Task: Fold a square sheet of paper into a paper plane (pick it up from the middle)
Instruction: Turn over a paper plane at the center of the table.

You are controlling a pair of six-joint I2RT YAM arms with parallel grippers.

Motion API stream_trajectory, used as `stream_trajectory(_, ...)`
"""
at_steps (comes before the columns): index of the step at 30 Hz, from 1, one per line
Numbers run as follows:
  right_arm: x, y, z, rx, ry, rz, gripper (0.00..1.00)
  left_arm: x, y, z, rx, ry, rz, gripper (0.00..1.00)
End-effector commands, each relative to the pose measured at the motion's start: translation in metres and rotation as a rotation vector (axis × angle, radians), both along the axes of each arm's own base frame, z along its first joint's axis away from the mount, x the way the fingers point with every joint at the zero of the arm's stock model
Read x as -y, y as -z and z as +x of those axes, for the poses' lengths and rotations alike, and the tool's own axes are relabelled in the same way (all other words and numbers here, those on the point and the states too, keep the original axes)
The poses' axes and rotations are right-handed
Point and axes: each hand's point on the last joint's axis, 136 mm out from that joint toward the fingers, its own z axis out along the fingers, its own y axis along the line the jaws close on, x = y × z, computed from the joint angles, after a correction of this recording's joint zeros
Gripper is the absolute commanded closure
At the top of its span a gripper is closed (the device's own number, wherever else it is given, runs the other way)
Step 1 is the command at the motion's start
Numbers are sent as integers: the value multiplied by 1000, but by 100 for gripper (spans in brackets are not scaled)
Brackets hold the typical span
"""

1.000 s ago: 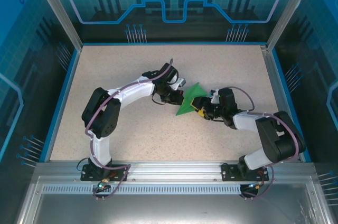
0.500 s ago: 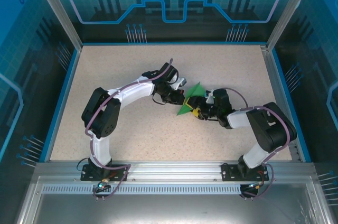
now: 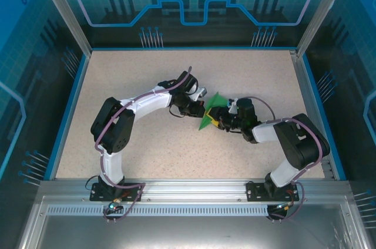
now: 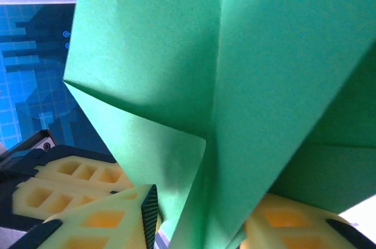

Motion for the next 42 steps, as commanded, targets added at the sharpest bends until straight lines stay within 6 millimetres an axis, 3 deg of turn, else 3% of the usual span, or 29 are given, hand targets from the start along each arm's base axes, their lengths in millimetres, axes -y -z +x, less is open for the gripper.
stream_trajectory(1,-7,1,2,8,-14,-14,67,-1,-10,-3,-15,-17,-46,100)
stream_trajectory(10,-5,7,-3,0,-49,-123,84,-1,-12,-6,-28,-29,-70,100)
stream_trajectory(17,2,9,-8,5,-88,-275,94,-11,-11,-11,-46,-41,-54,82)
stream_trajectory(25,17,12,-30,-9,-284,-699,96,-52,-17,-20,-69,-106,37,64)
stream_trajectory(26,13,4,-25,11,-304,-728,96,-58,-18,-22,-72,-119,42,63)
stream_trajectory(29,6,3,-28,12,-395,-830,97,-80,-21,-24,-73,-181,49,60)
stream_trajectory(34,-6,15,-32,-13,-517,-991,97,-112,-19,-26,-106,-280,31,57)
stream_trajectory(42,-30,31,-35,-28,-616,-1080,96,-132,-15,-29,-123,-345,27,47)
